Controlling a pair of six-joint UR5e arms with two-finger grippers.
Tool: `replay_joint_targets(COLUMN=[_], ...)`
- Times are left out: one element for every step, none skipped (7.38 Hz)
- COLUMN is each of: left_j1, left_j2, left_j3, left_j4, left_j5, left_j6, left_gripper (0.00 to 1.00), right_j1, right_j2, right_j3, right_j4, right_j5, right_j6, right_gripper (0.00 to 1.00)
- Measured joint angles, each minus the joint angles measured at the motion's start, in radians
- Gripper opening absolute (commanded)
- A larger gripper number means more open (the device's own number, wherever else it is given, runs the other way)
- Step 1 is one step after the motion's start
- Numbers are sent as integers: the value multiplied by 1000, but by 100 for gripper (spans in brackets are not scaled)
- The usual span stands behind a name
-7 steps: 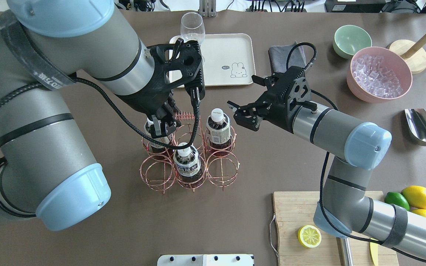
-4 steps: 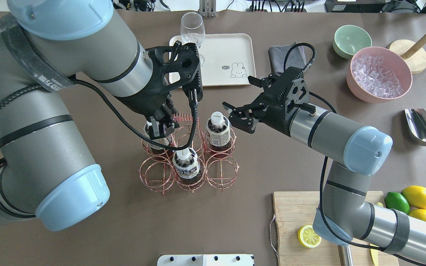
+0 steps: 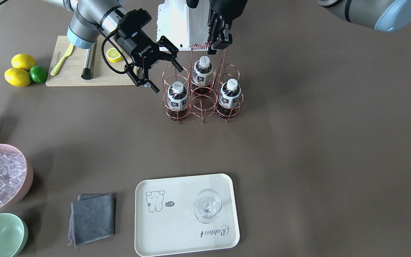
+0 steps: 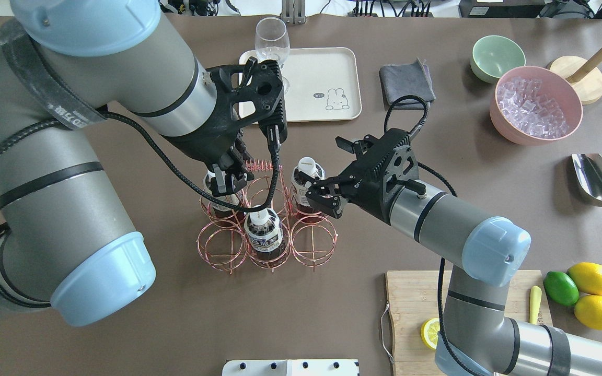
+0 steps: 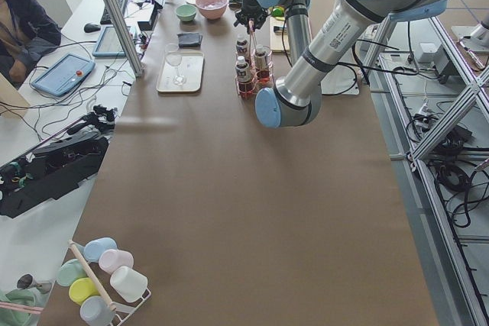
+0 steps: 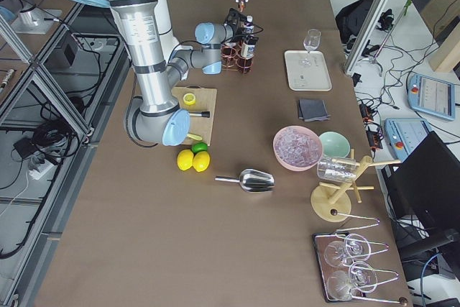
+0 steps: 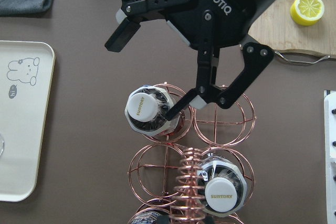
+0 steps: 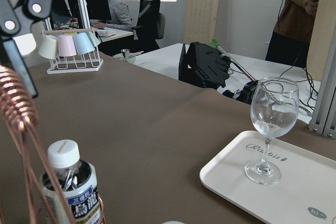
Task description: Take tea from basket to plate
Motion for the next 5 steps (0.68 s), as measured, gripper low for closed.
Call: replay_joint_targets(left_j1=[0, 1, 1, 1, 1], left_j2=[0, 0, 0, 0, 0], left_j3=[1, 2, 3, 4, 5], left_j4=[-1, -1, -1, -1, -1], left_j5=[0, -1, -1, -1, -1], left_j6=[0, 0, 1, 1, 0], left_gripper=[0, 0, 0, 0, 0], right_j1=[-14, -31, -42, -47, -48], right_j2=[0, 0, 1, 4, 14], right_j3=[-1, -3, -8, -13, -22], right_j4=[0, -2, -6, -8, -13], right_j5=[-15, -36, -52, -59, -61], right_j6=[-2, -6, -10, -15, -20], right_gripper=[99, 99, 99, 99, 99])
